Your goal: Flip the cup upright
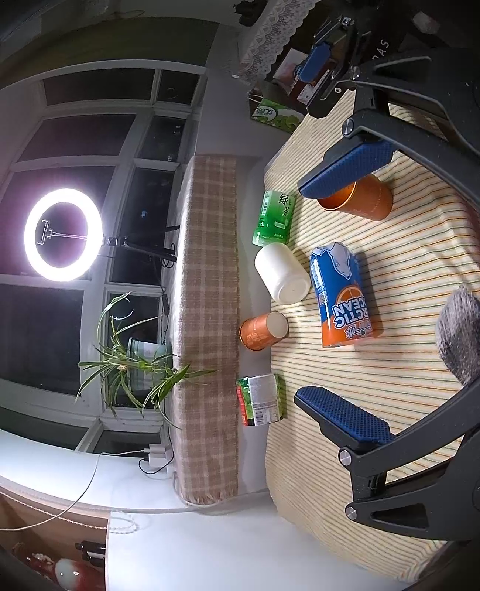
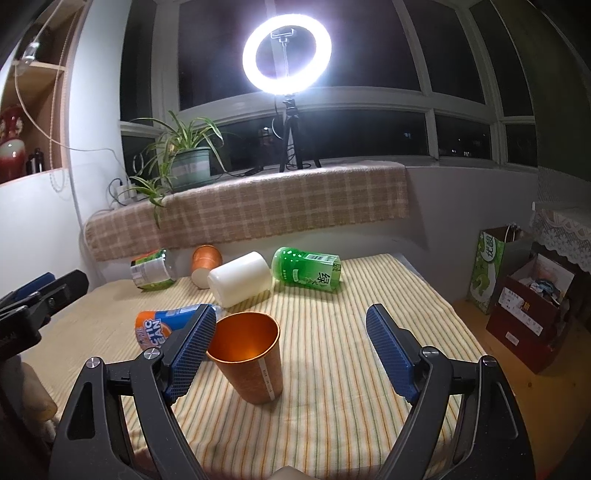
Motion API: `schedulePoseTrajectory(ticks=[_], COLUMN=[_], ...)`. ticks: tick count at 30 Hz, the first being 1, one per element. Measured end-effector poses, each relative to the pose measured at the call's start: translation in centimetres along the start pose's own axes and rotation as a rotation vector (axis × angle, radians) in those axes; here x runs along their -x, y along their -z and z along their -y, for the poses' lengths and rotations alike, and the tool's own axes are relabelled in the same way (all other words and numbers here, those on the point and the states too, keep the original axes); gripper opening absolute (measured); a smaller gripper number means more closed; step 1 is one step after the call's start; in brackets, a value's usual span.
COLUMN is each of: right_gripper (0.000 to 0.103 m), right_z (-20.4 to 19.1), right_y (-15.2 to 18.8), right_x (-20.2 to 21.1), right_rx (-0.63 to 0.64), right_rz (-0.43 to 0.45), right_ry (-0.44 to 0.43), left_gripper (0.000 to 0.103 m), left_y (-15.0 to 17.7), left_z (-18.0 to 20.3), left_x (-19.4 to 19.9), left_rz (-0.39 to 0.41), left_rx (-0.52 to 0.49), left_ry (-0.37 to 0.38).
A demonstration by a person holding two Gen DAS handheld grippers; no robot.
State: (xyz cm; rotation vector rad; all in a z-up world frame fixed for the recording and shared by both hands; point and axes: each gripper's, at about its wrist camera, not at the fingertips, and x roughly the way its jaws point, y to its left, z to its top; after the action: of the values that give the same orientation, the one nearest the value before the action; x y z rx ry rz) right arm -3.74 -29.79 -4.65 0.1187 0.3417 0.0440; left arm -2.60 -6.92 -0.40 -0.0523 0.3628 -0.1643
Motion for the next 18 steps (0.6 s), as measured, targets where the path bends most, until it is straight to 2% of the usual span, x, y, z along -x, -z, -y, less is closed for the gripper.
schedulePoseTrajectory(ticks=[18], right_gripper=[0.084], right_z=[-0.30], right_y=[0.39], right_x=[0.05], right_rx=[-0.009], right_rz=[-0.021], right_ry=[-0.010], left_gripper=[0.103], left_y=[-0.12], left_z=[-0.64], left_x=[0.61], left_rz=[0.015], left_rx=[0.010], left_ry=[-0.016])
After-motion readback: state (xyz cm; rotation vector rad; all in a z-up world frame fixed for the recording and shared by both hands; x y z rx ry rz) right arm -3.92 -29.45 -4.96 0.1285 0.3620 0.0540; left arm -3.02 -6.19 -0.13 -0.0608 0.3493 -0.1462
